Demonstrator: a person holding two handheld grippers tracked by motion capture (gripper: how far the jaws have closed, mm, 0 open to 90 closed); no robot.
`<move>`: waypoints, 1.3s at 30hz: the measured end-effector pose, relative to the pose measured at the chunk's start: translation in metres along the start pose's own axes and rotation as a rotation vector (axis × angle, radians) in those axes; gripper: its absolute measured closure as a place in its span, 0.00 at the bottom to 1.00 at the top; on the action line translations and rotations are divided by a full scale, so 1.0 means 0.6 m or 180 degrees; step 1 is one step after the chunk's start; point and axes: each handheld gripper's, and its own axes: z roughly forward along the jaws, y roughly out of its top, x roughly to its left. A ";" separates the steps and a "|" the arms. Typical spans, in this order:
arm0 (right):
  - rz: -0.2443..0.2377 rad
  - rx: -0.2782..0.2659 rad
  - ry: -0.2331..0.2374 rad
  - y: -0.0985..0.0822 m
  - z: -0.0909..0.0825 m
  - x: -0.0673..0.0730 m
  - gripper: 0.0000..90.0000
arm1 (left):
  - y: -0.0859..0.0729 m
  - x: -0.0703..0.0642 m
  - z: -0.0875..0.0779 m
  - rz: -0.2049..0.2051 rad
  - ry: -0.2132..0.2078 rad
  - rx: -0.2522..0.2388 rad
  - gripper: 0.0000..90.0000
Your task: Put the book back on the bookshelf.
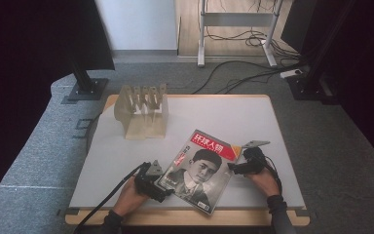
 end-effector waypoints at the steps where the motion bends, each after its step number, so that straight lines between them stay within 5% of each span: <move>1: 0.0003 -0.0014 0.0007 0.001 0.002 0.000 0.05 | 0.000 0.000 0.000 0.0000 0.0000 0.0000 0.00; 13: 0.0237 -0.0108 -0.0018 0.022 0.023 -0.009 0.03 | 0.000 0.000 0.000 0.0001 0.0002 0.0000 0.00; 18: 0.0311 -0.0119 -0.0039 0.031 0.025 -0.012 0.12 | 0.000 0.000 0.000 0.0001 0.0002 0.0001 0.00; 22: 0.0353 -0.0141 -0.0118 0.034 0.017 -0.018 0.31 | 0.000 0.000 0.000 0.0000 0.0002 0.0000 0.00; 23: 0.0389 -0.0181 -0.0179 0.033 0.011 -0.021 0.44 | 0.000 0.000 0.000 0.0001 0.0001 0.0000 0.00; 32: 0.0410 -0.0248 -0.0402 0.032 -0.003 -0.027 0.83 | 0.000 0.000 0.000 0.0001 0.0002 0.0000 0.00; 39: 0.0329 -0.0261 -0.0407 0.042 -0.012 -0.018 0.94 | 0.000 0.000 0.000 0.0002 0.0004 0.0000 0.00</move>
